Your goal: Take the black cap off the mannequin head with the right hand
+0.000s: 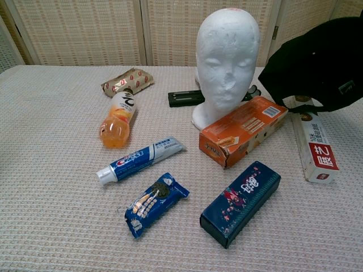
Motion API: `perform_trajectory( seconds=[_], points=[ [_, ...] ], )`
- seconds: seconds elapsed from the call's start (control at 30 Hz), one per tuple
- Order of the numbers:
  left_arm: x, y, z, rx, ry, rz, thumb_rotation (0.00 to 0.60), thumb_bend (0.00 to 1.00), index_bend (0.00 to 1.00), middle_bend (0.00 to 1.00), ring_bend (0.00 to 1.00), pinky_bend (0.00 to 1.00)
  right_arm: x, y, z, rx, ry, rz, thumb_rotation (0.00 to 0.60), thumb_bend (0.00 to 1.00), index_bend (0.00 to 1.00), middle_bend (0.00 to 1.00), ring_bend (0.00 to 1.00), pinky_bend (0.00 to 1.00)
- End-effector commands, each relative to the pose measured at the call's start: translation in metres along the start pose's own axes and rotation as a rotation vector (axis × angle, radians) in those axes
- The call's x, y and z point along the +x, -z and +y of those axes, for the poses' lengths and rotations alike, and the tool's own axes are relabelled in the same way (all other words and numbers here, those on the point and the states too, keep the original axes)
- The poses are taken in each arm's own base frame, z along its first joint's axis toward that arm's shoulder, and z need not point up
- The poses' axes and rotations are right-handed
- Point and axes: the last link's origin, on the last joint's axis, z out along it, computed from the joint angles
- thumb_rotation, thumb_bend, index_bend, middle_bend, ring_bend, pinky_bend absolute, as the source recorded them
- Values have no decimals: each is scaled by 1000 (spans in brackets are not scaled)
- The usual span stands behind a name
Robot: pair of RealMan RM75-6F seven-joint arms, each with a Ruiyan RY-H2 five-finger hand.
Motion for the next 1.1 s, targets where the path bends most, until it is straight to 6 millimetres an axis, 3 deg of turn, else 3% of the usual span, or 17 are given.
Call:
perform_trajectory(
  seconds=[0.03, 0.23, 0.3, 0.43, 0.5, 0.57, 0.63, 0.73, 0.9, 1.1],
  points=[
    [0, 0, -1, 3, -3, -4, 600, 133, 337, 192, 185, 171, -26, -3, -4, -18, -14, -75, 600, 1000, 886, 1000, 1000, 1000],
    [0, 1, -2, 12, -6, -7, 600, 133, 337, 193, 184, 171, -49, -7, -8, -37, -13, -185, 600, 972, 739, 960, 942, 1000],
    [0, 1, -3, 12, -6, -8, 600, 133, 336, 193, 184, 171, -52, -8, -8, -44, -15, -215, 600, 864, 654, 905, 878, 1000],
    [-1, 1, -3, 12, -5, -12, 600, 133, 336, 192, 184, 171, -54, -7, -8, -56, -7, -277, 578, 435, 430, 722, 680, 953],
    [-1, 1, -3, 11, -4, -14, 600, 133, 336, 192, 184, 171, -54, -5, -7, -62, -10, -304, 506, 277, 313, 597, 553, 838],
    [-2, 1, -3, 12, -2, -17, 600, 133, 335, 188, 183, 171, -56, -1, -5, -80, -12, -386, 355, 121, 106, 339, 279, 525],
    [-3, -1, -2, 8, -2, -23, 600, 133, 333, 186, 181, 171, -53, 8, 1, -78, -13, -571, 346, 120, 59, 276, 200, 434],
    [-3, -2, -2, 4, 0, -23, 600, 133, 329, 185, 180, 171, -43, 10, 0, -73, -10, -661, 346, 121, 25, 238, 153, 366],
    [-4, -2, -2, 6, 1, -24, 600, 133, 329, 183, 178, 171, -30, 14, -1, -58, 9, -661, 349, 122, 19, 226, 138, 334],
    [-3, -1, -4, 10, 6, -17, 600, 133, 329, 183, 178, 171, -3, 34, 5, -89, 42, -579, 366, 123, 19, 226, 149, 334]
  ],
)
